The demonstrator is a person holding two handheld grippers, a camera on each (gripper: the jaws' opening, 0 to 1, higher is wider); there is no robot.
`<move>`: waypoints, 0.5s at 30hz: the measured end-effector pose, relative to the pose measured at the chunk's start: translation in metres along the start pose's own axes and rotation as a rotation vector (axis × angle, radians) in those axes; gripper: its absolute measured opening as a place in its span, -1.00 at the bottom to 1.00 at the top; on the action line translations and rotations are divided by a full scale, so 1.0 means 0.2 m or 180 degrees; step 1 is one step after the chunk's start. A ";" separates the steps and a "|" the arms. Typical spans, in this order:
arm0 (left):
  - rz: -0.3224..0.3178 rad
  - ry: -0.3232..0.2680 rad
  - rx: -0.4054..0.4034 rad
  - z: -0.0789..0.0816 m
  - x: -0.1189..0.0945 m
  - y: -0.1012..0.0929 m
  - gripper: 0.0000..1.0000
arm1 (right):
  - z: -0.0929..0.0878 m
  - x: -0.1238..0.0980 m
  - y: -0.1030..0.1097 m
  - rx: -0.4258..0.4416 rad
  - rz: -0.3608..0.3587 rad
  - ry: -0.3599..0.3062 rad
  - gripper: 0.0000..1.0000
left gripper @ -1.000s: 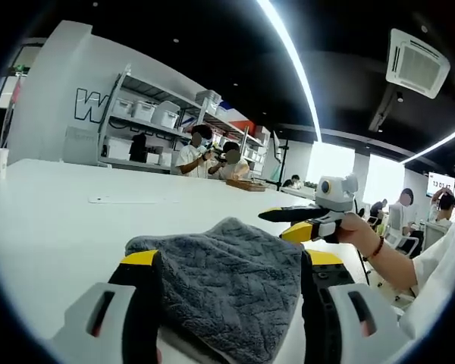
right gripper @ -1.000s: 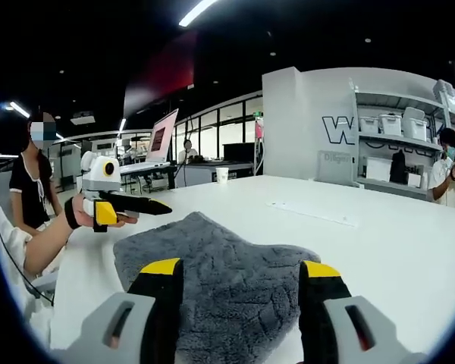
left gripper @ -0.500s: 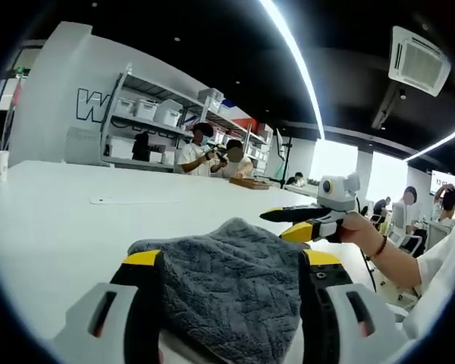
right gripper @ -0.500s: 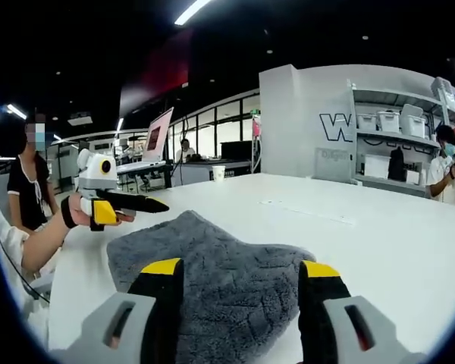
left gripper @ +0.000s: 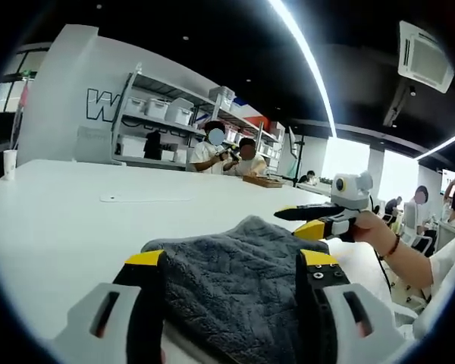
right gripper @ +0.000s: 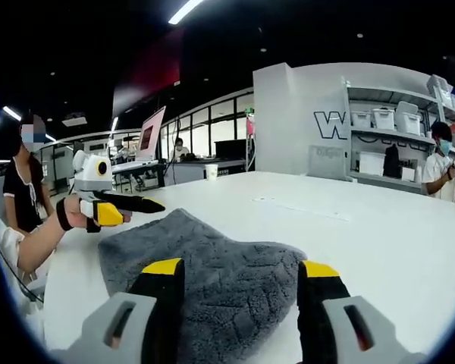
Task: Open the folded towel by lifting each exposed corner and separating the folded layers until the towel lies flat within the target outline without major curled edges
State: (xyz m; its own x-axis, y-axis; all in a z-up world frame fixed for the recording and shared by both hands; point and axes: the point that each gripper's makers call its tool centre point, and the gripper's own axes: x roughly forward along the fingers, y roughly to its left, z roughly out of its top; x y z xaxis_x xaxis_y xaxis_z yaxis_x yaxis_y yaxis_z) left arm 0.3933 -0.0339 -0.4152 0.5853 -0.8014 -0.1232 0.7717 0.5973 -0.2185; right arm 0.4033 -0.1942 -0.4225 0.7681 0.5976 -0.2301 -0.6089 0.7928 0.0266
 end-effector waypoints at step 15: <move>0.0197 0.0083 0.0072 -0.02 0.03 0.06 0.30 | 0.02 0.05 -0.06 0.0102 -0.0134 0.0030 0.10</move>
State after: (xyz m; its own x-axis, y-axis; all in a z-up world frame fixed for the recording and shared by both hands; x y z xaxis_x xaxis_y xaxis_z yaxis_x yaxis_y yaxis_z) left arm 0.4043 -0.0315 -0.4232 0.6256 -0.7633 -0.1612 0.7398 0.6461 -0.1878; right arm 0.4187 -0.1976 -0.4215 0.7909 0.5625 -0.2409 -0.5692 0.8208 0.0479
